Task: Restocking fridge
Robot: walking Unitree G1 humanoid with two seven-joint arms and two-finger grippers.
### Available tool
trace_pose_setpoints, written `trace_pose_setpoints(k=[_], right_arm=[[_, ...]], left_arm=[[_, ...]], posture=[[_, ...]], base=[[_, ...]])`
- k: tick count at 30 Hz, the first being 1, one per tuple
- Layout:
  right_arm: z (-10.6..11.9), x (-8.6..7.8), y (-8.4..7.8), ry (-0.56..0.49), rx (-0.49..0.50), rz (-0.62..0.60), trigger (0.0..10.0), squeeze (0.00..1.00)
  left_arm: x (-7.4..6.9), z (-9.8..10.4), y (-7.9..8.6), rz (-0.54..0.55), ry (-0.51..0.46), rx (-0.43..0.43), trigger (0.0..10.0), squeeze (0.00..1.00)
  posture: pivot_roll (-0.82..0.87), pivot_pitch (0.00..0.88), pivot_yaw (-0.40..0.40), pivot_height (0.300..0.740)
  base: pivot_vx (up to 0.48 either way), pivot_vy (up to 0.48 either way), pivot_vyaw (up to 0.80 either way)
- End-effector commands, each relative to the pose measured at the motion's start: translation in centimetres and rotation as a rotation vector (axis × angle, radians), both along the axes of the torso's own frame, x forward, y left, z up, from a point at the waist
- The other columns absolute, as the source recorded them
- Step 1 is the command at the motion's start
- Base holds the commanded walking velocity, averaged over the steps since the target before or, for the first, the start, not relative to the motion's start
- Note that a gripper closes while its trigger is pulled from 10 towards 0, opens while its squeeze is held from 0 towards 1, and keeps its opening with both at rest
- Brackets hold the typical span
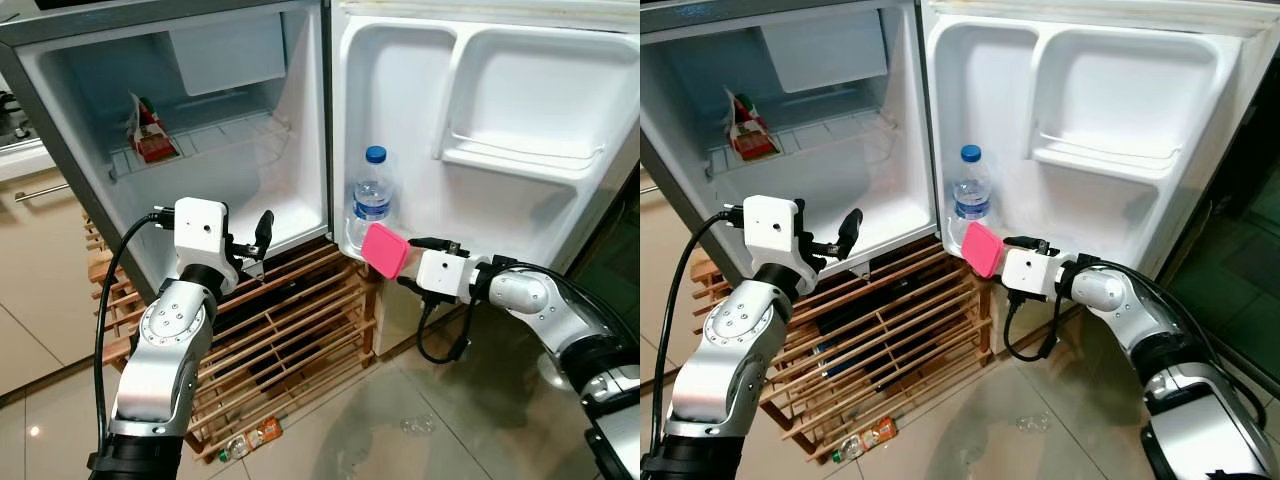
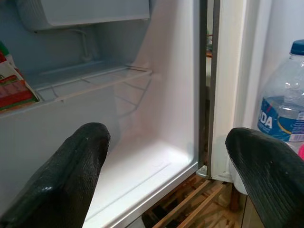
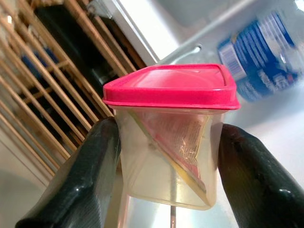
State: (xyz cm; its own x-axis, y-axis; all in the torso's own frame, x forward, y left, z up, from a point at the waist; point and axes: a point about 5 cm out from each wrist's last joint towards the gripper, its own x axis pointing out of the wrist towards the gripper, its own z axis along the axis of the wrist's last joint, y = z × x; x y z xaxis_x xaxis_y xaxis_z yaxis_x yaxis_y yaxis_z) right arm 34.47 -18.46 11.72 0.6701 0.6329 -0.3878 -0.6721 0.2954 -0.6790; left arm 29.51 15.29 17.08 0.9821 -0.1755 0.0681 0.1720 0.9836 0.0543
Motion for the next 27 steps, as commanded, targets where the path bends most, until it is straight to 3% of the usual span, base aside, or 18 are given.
trace_pose_setpoints(k=[1,6,7,8,12,15,21,24,27], right_arm=[[-0.9,-0.1,0.0,0.092,0.052,-0.032,0.0,0.00],[-0.5,0.1,0.8,0.127,0.186,-0.047,0.0,0.00],[0.5,0.4,2.2,0.151,0.307,-0.017,0.0,0.00],[0.9,0.5,2.6,0.160,0.356,-0.008,0.0,0.00],[1.3,0.6,3.1,0.197,0.447,-0.006,0.0,0.00],[0.3,0.6,2.7,0.272,0.493,-0.060,0.0,0.00],[-2.3,0.4,0.5,0.431,0.626,-0.333,0.0,0.00],[-3.0,0.3,-0.5,0.422,0.634,-0.430,0.0,0.00],[-2.8,0.3,-0.8,0.345,0.580,-0.453,0.0,0.00]], left_arm=[[-0.2,0.2,0.0,-0.002,-0.001,0.003,10.0,0.00],[-0.4,0.2,-0.1,0.003,0.000,-0.005,10.0,0.00],[-0.5,0.2,0.0,0.008,0.002,-0.007,10.0,0.00],[-0.5,0.2,0.0,0.011,0.003,-0.010,10.0,0.00],[-0.6,0.2,0.0,0.015,0.005,-0.013,10.0,0.00],[-0.5,0.1,0.1,0.016,0.009,-0.013,10.0,0.00],[-0.4,0.2,0.3,0.004,0.013,-0.005,10.0,0.00],[-0.3,0.1,0.4,-0.003,0.018,0.000,10.0,0.00],[-0.2,0.2,0.4,-0.007,0.017,0.004,10.0,0.00]], posture=[[-0.05,0.000,0.098,0.740],[-0.05,0.002,0.094,0.740],[-0.05,0.004,0.092,0.740],[-0.05,0.004,0.092,0.740],[-0.05,0.002,0.093,0.740],[-0.06,0.000,0.107,0.740],[-0.06,0.000,0.145,0.740],[-0.06,0.000,0.168,0.740],[-0.07,0.000,0.174,0.740]], base=[[0.000,0.000,0.00],[0.000,0.000,0.00],[0.000,0.000,0.00],[0.000,0.000,0.00],[0.000,0.000,0.00],[0.000,0.000,0.00],[0.000,0.000,0.00],[0.000,0.000,0.00],[0.000,0.000,0.00]])
